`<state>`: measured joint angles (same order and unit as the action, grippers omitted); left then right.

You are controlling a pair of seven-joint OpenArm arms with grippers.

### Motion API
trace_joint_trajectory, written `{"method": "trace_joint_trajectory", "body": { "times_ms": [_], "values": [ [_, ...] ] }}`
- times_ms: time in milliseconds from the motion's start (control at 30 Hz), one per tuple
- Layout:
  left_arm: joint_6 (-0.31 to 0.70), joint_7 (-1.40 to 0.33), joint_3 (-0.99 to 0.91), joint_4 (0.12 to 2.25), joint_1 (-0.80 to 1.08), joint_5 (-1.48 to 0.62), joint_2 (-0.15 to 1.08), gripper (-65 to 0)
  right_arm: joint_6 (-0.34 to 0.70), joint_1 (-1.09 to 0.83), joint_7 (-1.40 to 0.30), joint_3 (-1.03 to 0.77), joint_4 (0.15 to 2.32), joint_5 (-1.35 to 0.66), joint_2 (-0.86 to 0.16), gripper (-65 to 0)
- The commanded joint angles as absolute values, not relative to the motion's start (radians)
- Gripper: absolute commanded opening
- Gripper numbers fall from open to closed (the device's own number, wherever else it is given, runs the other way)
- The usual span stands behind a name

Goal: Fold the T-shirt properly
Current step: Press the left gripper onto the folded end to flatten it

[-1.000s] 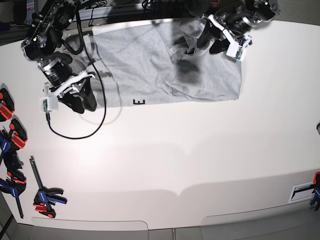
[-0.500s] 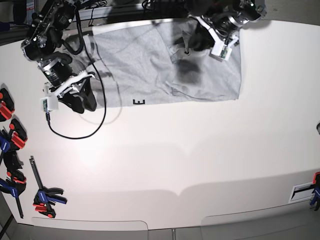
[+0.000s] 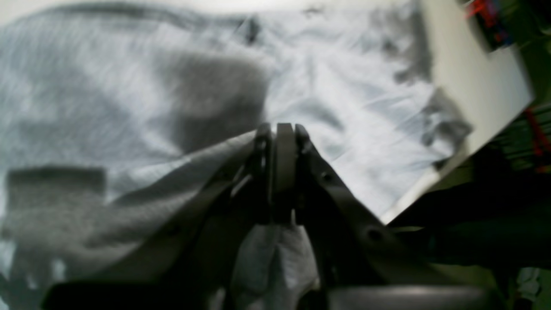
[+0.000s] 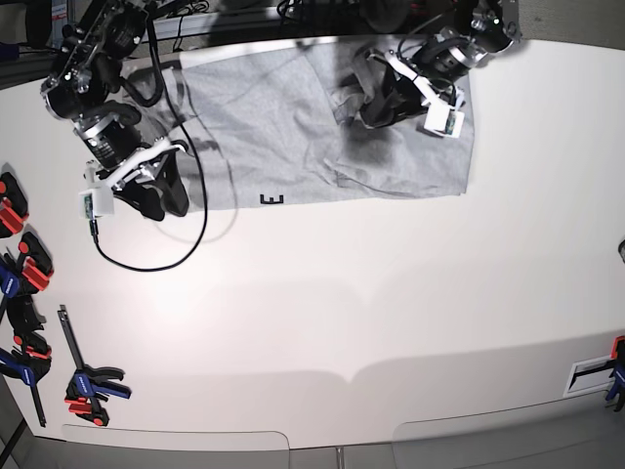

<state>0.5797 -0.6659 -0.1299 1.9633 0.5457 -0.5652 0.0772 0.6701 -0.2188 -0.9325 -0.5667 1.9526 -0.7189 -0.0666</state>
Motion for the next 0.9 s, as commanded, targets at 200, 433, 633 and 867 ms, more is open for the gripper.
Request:
{"method": "trace_joint_trajectory", "body": {
  "times_ms": [200, 433, 633, 867],
  "values": [
    [0.587, -0.624, -0.129, 1.966, 0.548, -0.493, 0.034, -65.0, 0.668, -0.211, -0.905, -0.569, 1.972, -0.744, -0.075, -41.5],
    [0.590, -0.610, -0.129, 1.882, 0.548, -0.471, 0.033, -40.4, 0.668, -0.211, -0.906, -0.569, 1.972, -0.744, -0.075, -41.5],
    [0.595, -0.612, -0.115, 1.792, 0.548, -0.481, 0.034, -39.6, 0.668, -0.211, -0.906, -0.569, 1.972, -0.744, -0.075, -41.5],
    [0.698, -0.646, -0.114, 1.876, 0.548, -0.699, 0.034, -44.7, 0.669, -0.211, -0.913, -0.569, 1.972, -0.786, -0.075, -41.5]
  ]
}}
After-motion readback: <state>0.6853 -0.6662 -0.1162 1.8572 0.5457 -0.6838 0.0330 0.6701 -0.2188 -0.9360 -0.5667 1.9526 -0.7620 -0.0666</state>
